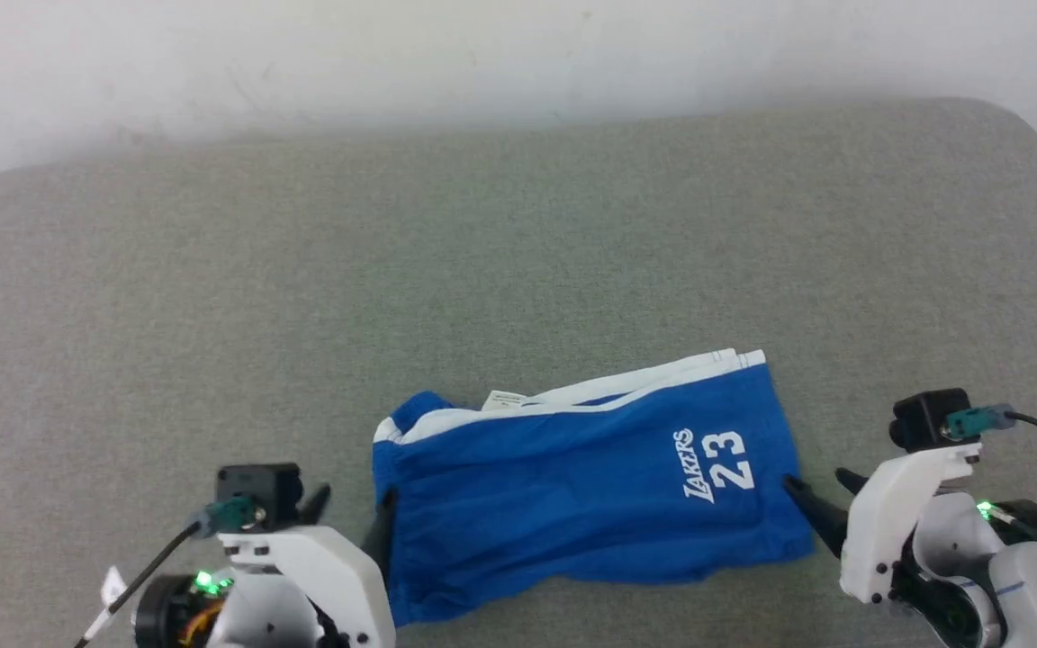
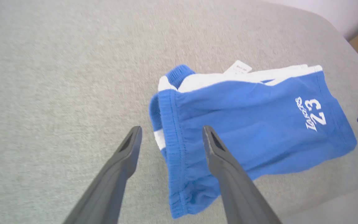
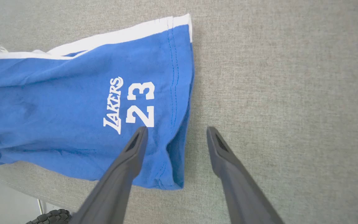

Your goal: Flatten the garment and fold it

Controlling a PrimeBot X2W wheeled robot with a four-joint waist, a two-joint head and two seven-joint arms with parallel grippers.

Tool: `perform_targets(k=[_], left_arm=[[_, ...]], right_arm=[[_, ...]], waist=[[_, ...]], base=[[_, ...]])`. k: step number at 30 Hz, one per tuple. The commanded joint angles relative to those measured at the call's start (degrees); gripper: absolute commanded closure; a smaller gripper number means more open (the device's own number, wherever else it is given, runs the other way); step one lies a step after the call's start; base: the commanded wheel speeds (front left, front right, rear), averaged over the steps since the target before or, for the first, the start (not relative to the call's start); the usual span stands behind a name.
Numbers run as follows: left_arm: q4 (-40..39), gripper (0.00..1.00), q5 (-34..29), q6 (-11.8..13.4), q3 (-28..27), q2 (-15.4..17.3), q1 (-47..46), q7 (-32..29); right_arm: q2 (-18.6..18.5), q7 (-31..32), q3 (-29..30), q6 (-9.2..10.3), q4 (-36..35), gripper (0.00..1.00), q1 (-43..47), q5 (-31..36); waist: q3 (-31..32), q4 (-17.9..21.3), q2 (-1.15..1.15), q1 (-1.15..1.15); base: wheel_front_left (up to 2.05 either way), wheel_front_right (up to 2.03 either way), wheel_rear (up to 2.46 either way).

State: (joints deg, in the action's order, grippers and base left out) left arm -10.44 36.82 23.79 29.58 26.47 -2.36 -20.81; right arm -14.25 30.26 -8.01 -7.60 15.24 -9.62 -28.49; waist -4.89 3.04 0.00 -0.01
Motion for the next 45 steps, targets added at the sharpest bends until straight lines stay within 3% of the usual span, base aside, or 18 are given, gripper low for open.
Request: perform_targets(k=[1, 8, 15, 29, 30, 31, 33, 45], left_arm=[[-1.0, 0.00, -2.0, 1.1, -1.0, 0.1, 0.0, 2.8], [-2.4, 0.00, -9.3, 3.7, -3.3, 0.7, -1.0, 14.6], [-1.5, 0.00, -14.4, 3.8, -6.1, 3.0, -2.5, 26.0], [-2.4, 0.00, -14.8, 2.4, -5.9, 4.0, -3.8, 27.7], [-2.5, 0.00, -14.8, 2.6, -5.8, 3.9, -3.6, 27.8], [-2.5, 0.00, -14.7, 2.6, -5.8, 3.9, -3.5, 27.7], [-2.6, 0.00, -14.7, 2.8, -5.8, 4.0, -3.3, 27.7], [-2.5, 0.00, -14.4, 3.1, -5.2, 4.7, -2.0, 26.0]], right_arm=[[0.5, 1.2, 1.3, 0.11, -1.2, 0.00, 1.1, 1.2], [-1.1, 8.4, 3.6, 0.11, -3.5, 0.00, 1.3, 2.2], [-4.1, 13.1, 1.6, 0.11, -0.5, 0.00, -2.2, 1.3], [-3.0, 16.0, -3.8, 0.11, 14.5, 0.01, -8.9, 1.3], [-2.5, 17.8, -5.1, 0.11, 16.3, 0.59, -8.6, 0.6], [-2.3, 18.4, -5.6, 0.11, 16.9, 0.67, -8.5, 0.1], [-1.9, 19.3, -6.4, 0.11, 17.5, 1.00, -8.5, -0.7], [-4.0, 16.5, -9.9, 0.11, 13.6, 1.00, -11.2, -5.0]], waist=[[0.6, -1.0, 0.00, 0.01], [1.0, -3.9, 0.00, 0.01], [-0.3, -7.0, 0.00, 0.01], [-4.3, -9.5, 0.00, 0.01], [-4.5, -9.5, 0.00, 0.01], [-4.6, -9.5, 0.00, 0.01], [-4.7, -9.3, 0.00, 0.01], [-1.2, -7.3, 0.00, 0.01]], base=[[0.00, 0.00, 0.00], [0.00, 0.00, 0.00], [0.00, 0.00, 0.00], [0.00, 0.00, 0.00], [0.00, 0.00, 0.00], [0.00, 0.00, 0.00], [0.00, 0.00, 0.00], [0.00, 0.00, 0.00]])
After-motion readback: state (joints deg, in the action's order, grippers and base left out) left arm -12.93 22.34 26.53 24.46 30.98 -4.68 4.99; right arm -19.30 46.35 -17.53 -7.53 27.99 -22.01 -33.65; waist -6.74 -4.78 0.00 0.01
